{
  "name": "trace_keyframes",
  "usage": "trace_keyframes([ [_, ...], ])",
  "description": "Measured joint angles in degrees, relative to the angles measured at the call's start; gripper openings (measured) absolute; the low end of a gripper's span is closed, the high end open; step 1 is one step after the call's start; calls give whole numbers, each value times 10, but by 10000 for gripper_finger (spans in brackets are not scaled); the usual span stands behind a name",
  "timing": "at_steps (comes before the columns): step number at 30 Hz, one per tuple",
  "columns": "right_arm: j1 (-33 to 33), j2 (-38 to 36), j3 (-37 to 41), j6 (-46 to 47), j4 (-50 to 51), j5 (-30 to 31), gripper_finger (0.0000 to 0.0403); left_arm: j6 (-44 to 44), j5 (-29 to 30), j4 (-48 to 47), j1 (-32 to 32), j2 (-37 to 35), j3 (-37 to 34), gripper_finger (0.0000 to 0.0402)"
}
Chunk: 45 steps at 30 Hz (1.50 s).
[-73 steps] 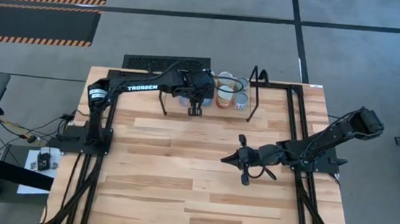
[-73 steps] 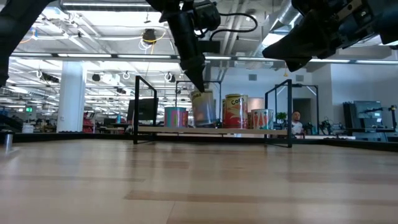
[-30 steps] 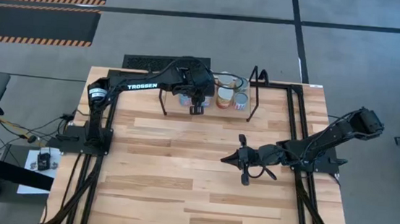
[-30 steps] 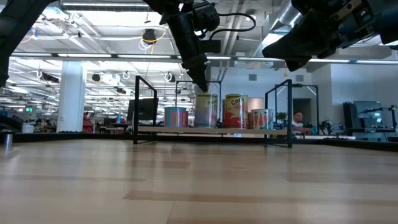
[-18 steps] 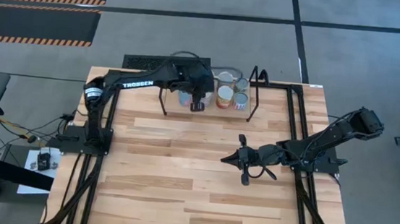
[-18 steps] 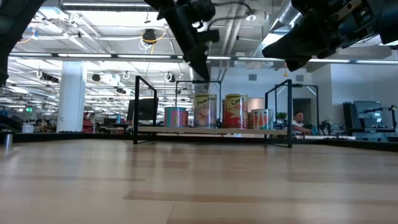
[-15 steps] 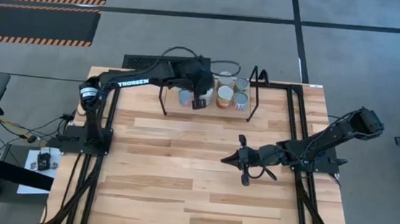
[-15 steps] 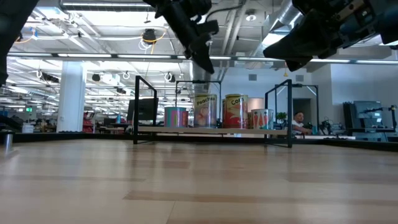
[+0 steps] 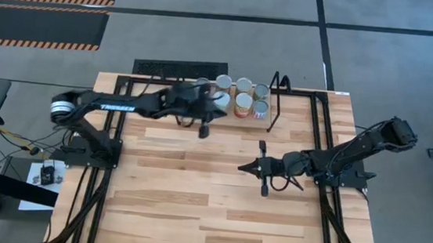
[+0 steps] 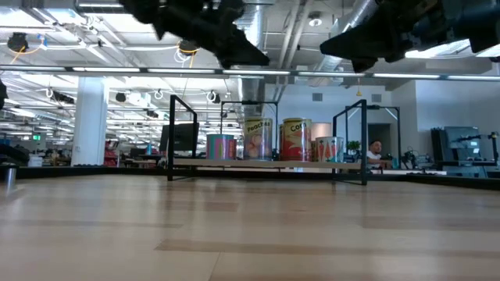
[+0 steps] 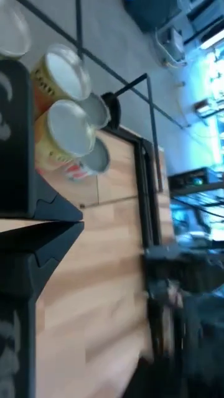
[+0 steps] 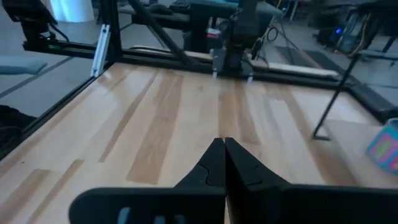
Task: Pick and place cans onto a shelf
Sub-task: Return to Home Position
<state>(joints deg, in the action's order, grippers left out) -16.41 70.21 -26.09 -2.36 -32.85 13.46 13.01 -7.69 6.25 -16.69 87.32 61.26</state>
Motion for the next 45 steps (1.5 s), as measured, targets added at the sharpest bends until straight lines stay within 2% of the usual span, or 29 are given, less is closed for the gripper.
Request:
trace_keyframes([
  [5, 27, -48, 0, -22, 24, -30, 8, -30, -11, 107, 15, -82, -129, 0],
  [11, 48, -130, 11, -41, 68, -33, 5, -47, -11, 179, 30, -188, -256, 0],
  [18, 62, -240, 111, -34, 28, -34, 4, -73, -11, 211, 31, -311, -369, 0],
  [24, 85, -331, 195, -10, -1, -35, 4, -80, -11, 214, 31, -397, -431, 0],
  [30, 111, -418, 255, 5, 1, -34, 4, -83, -11, 216, 31, -452, -477, 0],
  [39, 154, -517, 256, 4, 96, -35, 4, -83, -12, 217, 31, -516, -535, 0],
  [45, 180, -595, 256, 4, 157, -45, 4, -92, -12, 214, 31, -595, -581, 0],
])
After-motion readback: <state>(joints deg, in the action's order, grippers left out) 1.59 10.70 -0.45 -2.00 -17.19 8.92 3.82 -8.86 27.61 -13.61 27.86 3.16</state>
